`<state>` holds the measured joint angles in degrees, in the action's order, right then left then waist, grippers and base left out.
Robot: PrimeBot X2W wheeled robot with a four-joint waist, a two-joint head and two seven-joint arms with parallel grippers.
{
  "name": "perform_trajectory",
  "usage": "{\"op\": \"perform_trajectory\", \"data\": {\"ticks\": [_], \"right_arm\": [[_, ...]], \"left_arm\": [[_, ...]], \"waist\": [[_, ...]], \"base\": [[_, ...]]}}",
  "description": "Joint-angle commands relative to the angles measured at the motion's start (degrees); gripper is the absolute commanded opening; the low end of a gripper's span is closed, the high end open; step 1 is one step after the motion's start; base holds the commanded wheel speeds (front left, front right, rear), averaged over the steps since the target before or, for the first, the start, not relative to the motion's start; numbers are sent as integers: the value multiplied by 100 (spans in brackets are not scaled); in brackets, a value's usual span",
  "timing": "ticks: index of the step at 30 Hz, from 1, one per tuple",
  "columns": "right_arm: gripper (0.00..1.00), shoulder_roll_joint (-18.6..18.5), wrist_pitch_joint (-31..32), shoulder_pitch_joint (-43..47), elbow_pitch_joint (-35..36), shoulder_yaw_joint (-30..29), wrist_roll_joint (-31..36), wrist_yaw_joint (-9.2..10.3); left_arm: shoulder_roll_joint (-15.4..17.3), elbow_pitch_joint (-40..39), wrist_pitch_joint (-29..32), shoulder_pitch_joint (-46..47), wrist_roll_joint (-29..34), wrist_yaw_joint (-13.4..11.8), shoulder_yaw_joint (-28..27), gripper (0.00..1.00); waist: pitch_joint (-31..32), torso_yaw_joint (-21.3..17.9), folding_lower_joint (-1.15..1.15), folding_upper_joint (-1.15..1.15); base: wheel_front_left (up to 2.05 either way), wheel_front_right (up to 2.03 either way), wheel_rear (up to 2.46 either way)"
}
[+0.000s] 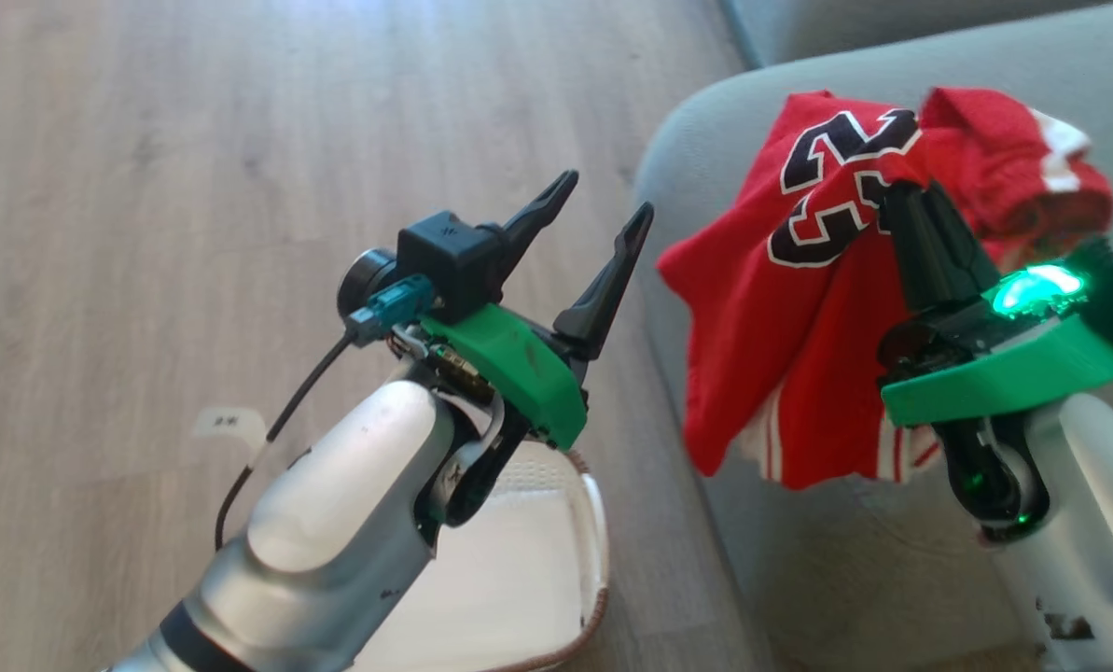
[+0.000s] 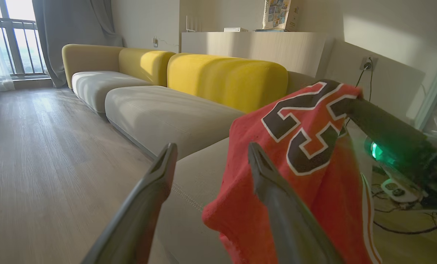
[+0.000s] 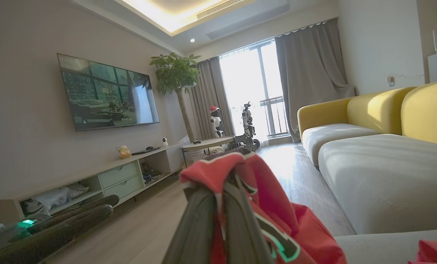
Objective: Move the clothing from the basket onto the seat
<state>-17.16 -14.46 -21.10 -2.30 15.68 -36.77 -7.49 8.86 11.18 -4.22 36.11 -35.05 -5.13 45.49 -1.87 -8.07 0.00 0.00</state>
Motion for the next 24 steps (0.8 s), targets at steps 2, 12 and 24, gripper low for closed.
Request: {"op": "perform_trajectory", "data": {"ticks": [2,12,24], "right_arm": [[0,-88,13,-22,415,-42,28,0],[0,-58,274,246,1091,-572,97,0],[0,98,321,756,1551,-1075,109,0]], "left_arm": [[175,-266,-85,143,9,-41,-241,100],[298,-516,-144,69,93,-39,-144,100],[267,-486,-115,90,126,10,23,100]], "waist": [[-62,-457,0,0],[-233,-1239,0,0],[-451,-1806,0,0]], "base": [[0,0,0],[0,0,0],[0,0,0]]}}
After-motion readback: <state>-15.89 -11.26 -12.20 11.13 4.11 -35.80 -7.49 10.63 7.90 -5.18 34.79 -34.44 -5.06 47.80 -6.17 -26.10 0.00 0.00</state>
